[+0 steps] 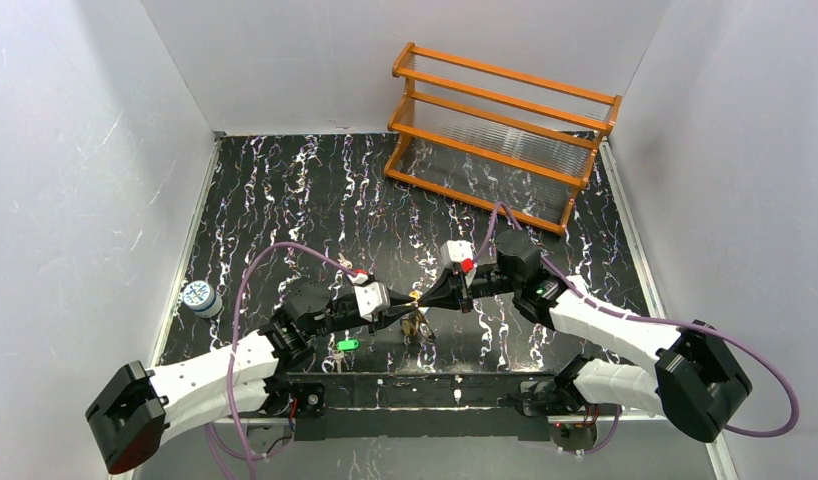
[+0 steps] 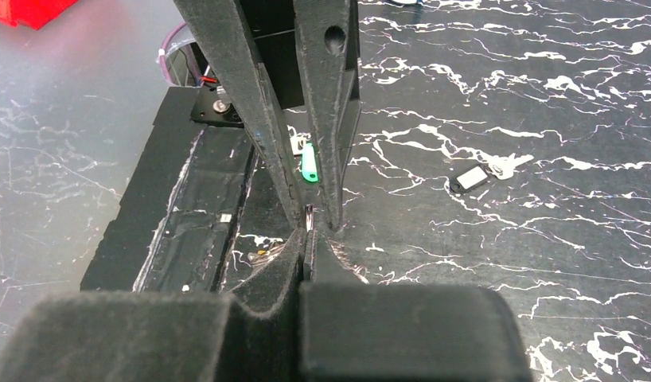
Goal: Put the keys on the keyring
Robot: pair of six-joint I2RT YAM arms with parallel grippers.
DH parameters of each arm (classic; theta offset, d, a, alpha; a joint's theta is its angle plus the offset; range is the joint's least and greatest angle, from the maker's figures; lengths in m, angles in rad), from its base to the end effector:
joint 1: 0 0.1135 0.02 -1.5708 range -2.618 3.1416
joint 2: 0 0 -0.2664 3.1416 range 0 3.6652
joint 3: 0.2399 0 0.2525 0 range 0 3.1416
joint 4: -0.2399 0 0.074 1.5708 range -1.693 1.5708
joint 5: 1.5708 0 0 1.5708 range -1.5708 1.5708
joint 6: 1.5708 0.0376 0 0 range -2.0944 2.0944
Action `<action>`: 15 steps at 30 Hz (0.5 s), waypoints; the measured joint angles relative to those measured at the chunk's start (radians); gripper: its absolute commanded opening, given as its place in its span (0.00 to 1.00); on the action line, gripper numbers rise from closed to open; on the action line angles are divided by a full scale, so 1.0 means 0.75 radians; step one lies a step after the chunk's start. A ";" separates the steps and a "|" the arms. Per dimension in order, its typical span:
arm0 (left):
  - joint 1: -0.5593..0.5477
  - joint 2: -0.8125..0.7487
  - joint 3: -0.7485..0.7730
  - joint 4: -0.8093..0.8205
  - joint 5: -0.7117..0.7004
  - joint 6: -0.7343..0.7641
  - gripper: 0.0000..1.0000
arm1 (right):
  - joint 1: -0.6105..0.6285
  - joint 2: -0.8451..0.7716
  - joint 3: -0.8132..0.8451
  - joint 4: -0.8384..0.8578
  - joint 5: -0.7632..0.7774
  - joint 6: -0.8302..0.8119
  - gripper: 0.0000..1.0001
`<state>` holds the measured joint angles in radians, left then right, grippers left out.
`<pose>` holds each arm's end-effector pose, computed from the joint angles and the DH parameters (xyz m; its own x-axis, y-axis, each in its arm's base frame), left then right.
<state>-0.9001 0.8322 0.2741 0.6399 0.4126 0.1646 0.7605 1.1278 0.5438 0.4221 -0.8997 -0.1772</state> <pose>0.1054 -0.1571 0.2403 0.2084 -0.0212 -0.9778 0.9447 0.2633 0.1956 0.1533 0.1865 0.2533 0.0593 -0.0949 -0.9937 -0.9937 -0.1005 -0.0497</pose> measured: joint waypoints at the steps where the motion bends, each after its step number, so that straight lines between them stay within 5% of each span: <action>1: 0.000 0.012 0.001 0.009 0.004 -0.009 0.10 | 0.002 0.004 0.000 -0.001 0.002 -0.008 0.01; 4: 0.000 0.026 0.000 0.021 0.004 -0.026 0.00 | 0.003 0.006 0.000 -0.002 0.009 -0.018 0.01; 7: 0.000 0.026 0.000 0.025 -0.005 -0.037 0.00 | 0.005 0.005 0.000 -0.001 0.013 -0.024 0.01; 15: -0.001 -0.029 -0.003 -0.022 -0.006 0.055 0.00 | 0.010 -0.039 0.000 -0.013 0.039 -0.055 0.47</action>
<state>-0.9005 0.8104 0.2718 0.6231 0.4084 0.2062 0.7681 1.0988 0.5438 0.4126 -0.8707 -0.2184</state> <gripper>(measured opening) 0.017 0.317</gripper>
